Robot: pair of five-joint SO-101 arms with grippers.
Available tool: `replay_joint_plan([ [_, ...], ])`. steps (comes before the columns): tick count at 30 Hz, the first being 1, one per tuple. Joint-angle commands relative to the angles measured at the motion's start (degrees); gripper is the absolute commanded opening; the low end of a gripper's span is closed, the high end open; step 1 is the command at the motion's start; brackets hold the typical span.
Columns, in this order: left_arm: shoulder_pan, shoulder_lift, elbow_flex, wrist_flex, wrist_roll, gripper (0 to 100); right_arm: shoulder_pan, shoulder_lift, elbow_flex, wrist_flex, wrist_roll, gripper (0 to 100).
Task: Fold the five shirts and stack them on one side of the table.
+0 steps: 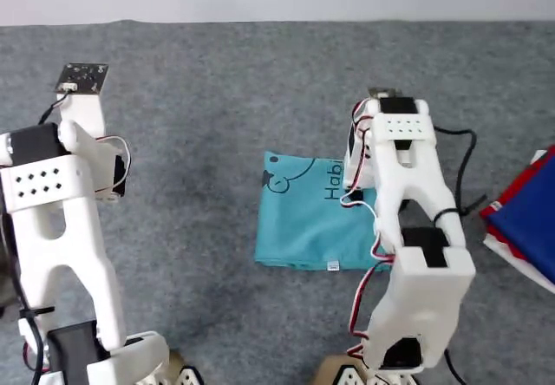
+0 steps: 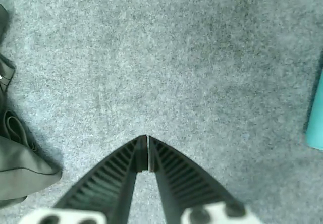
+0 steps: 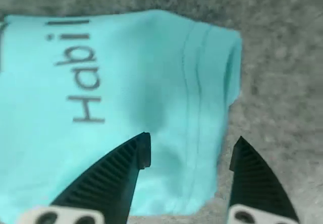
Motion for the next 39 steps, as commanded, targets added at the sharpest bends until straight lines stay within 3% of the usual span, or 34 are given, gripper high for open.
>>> replay_joint_plan([
  [1,-0.18,-0.7,-0.48,0.7,0.0,1,0.48,2.15,-3.52,-2.77,-0.79,26.5],
  [9,-0.18,-0.62,-0.48,0.7,0.0,1,0.04,8.4,-3.6,-5.85,-0.44,24.0],
  [14,-0.18,-0.44,-0.48,0.7,0.0,1,0.4,8.4,-4.22,-5.67,-0.44,0.1],
  [25,-0.18,-0.53,-0.4,0.62,-0.09,1,2.77,8.4,-13.63,2.86,0.09,1.0],
  [31,-0.18,-0.7,-0.4,0.62,-0.09,1,7.16,8.4,-22.59,4.7,14.77,1.0],
  [39,0.26,-0.7,-0.4,0.62,-0.09,1,5.76,9.01,-29.89,-3.47,47.91,0.9],
])
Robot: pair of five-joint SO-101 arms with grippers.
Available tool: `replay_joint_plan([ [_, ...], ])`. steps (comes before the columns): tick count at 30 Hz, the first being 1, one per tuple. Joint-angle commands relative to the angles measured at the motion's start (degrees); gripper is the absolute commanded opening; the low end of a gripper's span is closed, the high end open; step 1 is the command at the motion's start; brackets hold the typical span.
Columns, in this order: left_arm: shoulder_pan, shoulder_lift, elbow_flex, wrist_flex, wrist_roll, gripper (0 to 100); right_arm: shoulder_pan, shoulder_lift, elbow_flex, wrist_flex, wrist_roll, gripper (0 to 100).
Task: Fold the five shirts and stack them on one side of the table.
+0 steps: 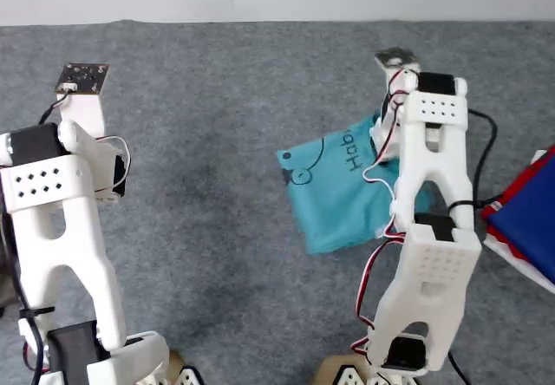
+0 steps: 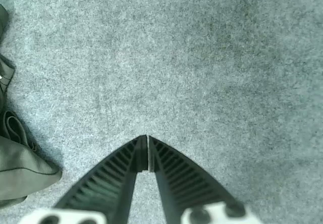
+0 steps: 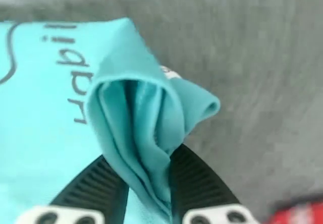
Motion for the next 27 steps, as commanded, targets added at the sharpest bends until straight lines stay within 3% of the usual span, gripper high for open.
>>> replay_joint_plan([
  [1,0.26,-0.7,-0.4,0.62,-0.09,1,-2.07,-0.48,-3.78,-4.7,14.42,0.9],
  [6,0.26,-0.7,-0.31,0.62,-0.09,1,-5.67,-0.48,-3.78,-10.24,24.0,0.9],
  [12,0.26,-0.7,-0.31,0.7,0.0,1,-8.04,3.03,-3.87,-17.01,29.71,0.9],
  [24,0.26,-0.7,-0.31,0.7,0.0,1,-7.87,5.41,-4.04,-16.92,30.24,1.3],
  [27,0.26,-0.7,-0.31,0.7,0.0,1,-7.6,5.41,-5.63,-15.34,30.15,6.8],
])
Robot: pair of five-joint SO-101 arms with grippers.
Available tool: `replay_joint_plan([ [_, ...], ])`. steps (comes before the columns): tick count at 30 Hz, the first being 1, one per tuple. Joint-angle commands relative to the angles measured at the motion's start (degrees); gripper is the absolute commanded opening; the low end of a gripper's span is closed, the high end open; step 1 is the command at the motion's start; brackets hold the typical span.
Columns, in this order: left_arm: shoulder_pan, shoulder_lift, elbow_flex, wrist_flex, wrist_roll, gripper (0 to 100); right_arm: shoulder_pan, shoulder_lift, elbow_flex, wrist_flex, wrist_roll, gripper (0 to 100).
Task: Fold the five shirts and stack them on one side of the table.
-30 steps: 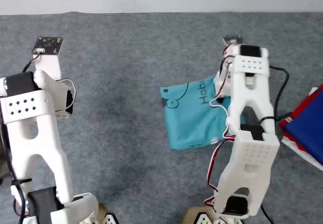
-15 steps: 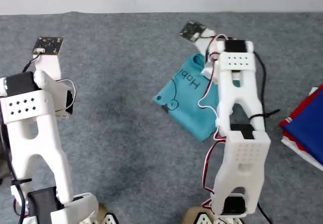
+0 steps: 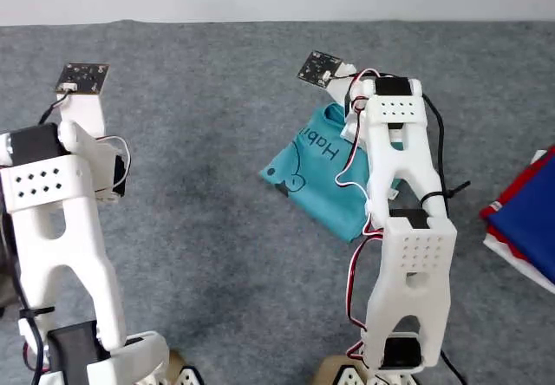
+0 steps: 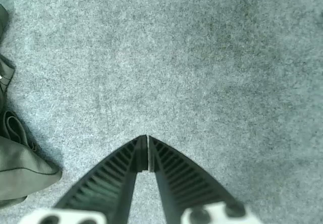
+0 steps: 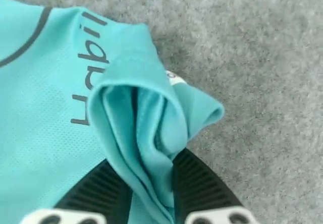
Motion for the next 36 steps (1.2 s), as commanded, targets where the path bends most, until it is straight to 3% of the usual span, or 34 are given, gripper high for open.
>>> replay_joint_plan([
  [1,0.26,-0.7,-0.31,0.7,0.0,1,0.04,-0.84,-5.98,2.77,0.53,11.0],
  [4,0.26,-0.7,-0.31,0.7,0.0,1,0.84,-0.84,-11.87,8.13,-2.46,21.8],
  [12,0.26,-0.7,-0.31,0.7,-0.09,1,1.63,-0.75,-30.59,11.38,-38.51,23.3],
  [16,0.26,-0.7,-0.4,0.7,-0.09,1,2.07,-0.75,-36.22,19.03,-50.2,23.2],
  [23,0.26,-0.7,-0.57,0.7,-3.69,1,2.33,-0.66,-43.69,33.19,-61.19,23.1],
  [30,0.26,-0.79,-0.57,1.23,-3.6,1,3.82,-4.0,-42.11,33.19,-70.68,23.3],
  [36,0.26,-2.73,-0.57,1.23,-3.69,1,2.24,-12.26,-28.48,33.1,-75.96,27.2],
])
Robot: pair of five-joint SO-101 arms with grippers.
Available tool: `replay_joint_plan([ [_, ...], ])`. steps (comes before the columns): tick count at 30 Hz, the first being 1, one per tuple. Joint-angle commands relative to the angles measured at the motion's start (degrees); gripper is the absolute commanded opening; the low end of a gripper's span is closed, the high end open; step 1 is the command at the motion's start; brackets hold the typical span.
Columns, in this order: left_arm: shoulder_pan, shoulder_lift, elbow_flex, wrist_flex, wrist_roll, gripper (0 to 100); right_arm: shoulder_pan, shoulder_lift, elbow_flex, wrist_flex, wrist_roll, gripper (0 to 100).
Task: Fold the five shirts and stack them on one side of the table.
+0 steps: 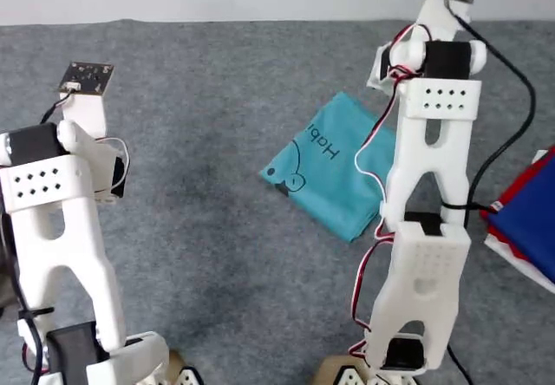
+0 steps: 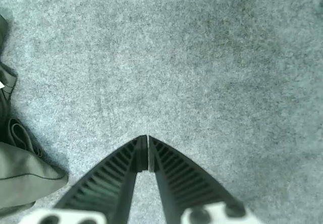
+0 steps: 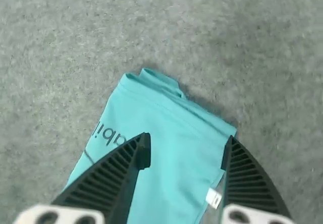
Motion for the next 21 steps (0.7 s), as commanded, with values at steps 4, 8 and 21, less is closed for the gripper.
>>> replay_joint_plan([
  [4,0.26,-4.31,-0.57,1.14,-0.44,1,-2.77,-9.45,16.18,2.33,-9.93,36.3],
  [8,0.26,-4.75,-0.57,1.14,-0.44,1,-4.18,-6.55,19.78,1.54,-15.56,38.0],
  [21,0.26,-4.84,-0.57,1.23,-0.44,1,-6.37,12.35,19.52,-7.34,-19.16,38.0],
])
